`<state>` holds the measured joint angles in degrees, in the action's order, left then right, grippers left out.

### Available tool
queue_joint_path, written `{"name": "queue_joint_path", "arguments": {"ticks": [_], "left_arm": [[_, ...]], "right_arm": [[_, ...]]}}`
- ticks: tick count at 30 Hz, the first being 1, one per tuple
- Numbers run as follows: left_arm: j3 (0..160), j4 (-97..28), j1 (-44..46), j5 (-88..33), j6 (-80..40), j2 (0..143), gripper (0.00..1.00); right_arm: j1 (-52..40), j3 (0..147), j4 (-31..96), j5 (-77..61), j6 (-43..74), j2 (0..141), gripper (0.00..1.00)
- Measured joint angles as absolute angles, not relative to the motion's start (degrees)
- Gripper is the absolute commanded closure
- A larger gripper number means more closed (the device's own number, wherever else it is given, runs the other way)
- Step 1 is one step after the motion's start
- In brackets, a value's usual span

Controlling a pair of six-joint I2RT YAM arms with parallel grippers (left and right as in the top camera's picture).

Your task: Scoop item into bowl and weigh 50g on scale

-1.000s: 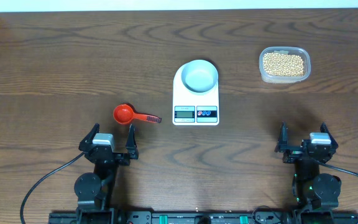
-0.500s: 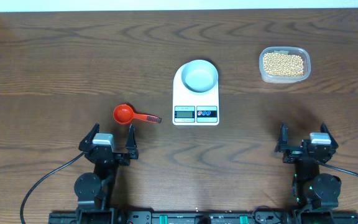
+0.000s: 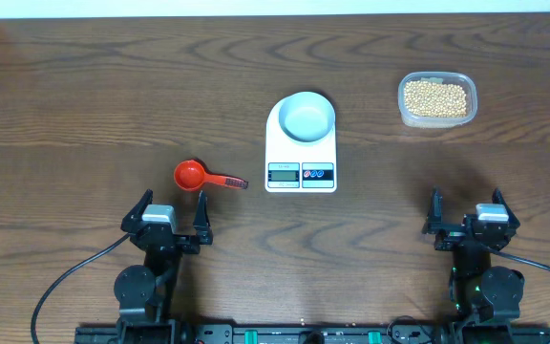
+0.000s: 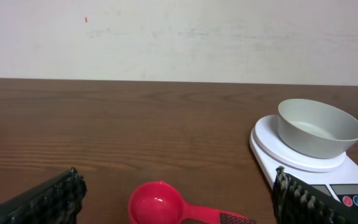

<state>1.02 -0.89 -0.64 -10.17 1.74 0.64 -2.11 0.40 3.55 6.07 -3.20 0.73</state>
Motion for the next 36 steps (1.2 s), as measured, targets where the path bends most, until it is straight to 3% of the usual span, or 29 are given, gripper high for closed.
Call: {"name": "queue_joint_path", "arguments": {"ticks": [36], "left_arm": [[2.74, -0.21, -0.64, -10.17, 0.45, 0.78, 0.02]], "right_arm": [[-2.11, 0.4, 3.55, 6.07, -3.2, 0.73, 0.01]]}}
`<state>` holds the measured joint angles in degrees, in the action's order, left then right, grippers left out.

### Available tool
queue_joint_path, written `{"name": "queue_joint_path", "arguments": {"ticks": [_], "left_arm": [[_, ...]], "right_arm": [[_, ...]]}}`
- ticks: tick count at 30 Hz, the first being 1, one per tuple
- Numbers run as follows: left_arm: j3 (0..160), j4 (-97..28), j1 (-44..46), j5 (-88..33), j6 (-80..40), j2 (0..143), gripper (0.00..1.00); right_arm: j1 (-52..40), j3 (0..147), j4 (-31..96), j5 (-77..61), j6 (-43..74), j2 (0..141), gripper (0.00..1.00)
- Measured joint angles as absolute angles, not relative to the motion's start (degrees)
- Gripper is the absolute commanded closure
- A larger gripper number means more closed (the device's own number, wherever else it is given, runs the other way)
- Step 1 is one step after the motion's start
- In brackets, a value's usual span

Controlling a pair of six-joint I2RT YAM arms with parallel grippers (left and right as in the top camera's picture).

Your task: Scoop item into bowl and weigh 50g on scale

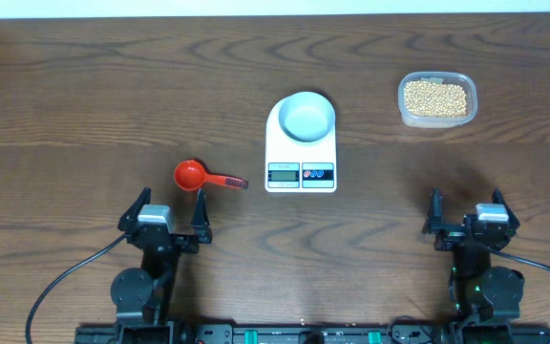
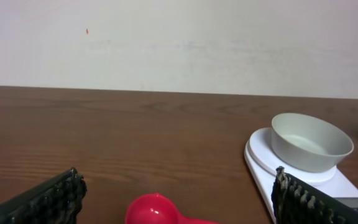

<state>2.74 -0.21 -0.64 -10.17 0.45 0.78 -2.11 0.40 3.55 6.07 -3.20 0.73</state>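
A red measuring scoop (image 1: 191, 174) lies on the table left of the white scale (image 1: 301, 172), handle pointing right; its cup (image 2: 157, 210) shows low in the left wrist view. A pale blue-grey bowl (image 1: 307, 116) sits empty on the scale's platform (image 2: 260, 149). A clear tub of beans (image 1: 435, 98) stands at the far right. My left gripper (image 1: 171, 212) is open, just short of the scoop, nothing between its fingers (image 2: 48, 199). My right gripper (image 1: 466, 212) rests open near the front right, far from everything.
The table's far edge meets a pale wall (image 2: 179, 43). Black cables (image 1: 65, 287) trail from both arm bases along the front edge.
My left gripper has shifted slightly; in its wrist view the scoop sits lower and the table takes up less of the frame. Nothing on the table has moved.
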Motion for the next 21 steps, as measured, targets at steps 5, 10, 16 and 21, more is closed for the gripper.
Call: {"name": "queue_joint_path", "arguments": {"ticks": [5, 10, 16, 21], "left_arm": [[5.13, -0.19, -0.64, -10.11, 0.21, 3.38, 0.02], [8.1, -0.21, -0.64, -10.09, 0.21, 7.4, 0.02], [11.44, -0.16, -0.64, -10.09, 0.19, 13.04, 0.02], [12.97, -0.16, -0.64, -10.09, 0.21, 16.71, 0.02]], "right_arm": [[-2.11, 0.4, 3.55, 6.07, -3.2, 0.73, 0.01], [-2.11, 0.4, 3.55, 6.09, -3.2, 0.73, 0.01], [-2.11, 0.4, 3.53, 6.11, -3.2, 0.73, 0.01], [-2.11, 0.4, 3.55, 6.11, -3.2, 0.73, 0.01]]}}
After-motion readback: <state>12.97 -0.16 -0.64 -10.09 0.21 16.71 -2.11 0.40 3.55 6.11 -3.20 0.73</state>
